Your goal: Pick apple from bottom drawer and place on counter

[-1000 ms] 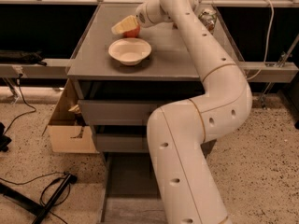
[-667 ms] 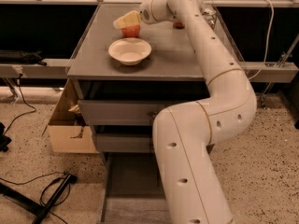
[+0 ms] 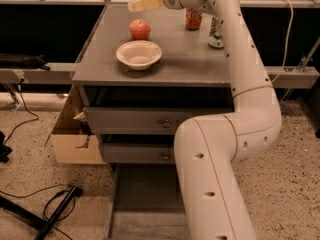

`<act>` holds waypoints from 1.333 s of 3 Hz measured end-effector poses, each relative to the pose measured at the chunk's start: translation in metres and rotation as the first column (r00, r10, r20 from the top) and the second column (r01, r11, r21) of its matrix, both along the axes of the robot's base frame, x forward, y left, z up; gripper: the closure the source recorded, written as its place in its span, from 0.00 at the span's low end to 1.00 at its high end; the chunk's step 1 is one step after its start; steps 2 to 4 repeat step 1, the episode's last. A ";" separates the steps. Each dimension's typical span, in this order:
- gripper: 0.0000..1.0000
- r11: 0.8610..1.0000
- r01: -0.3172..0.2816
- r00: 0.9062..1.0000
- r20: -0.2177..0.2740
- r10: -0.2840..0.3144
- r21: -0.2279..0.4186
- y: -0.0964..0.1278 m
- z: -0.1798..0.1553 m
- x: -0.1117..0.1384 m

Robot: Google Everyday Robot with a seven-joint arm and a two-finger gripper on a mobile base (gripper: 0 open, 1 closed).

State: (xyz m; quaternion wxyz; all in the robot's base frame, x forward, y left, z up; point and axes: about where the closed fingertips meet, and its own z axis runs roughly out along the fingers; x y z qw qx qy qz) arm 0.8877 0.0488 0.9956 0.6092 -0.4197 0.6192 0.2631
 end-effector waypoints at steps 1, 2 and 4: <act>0.00 0.999 0.003 1.000 0.007 -0.003 -0.053 -0.006 -0.030 -0.002; 0.00 0.999 0.003 1.000 0.007 -0.003 -0.053 -0.006 -0.030 -0.002; 0.00 0.999 0.003 1.000 0.007 -0.003 -0.053 -0.006 -0.030 -0.002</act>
Offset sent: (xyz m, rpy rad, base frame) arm 0.0000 0.0000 0.0000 0.0000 0.0000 0.0000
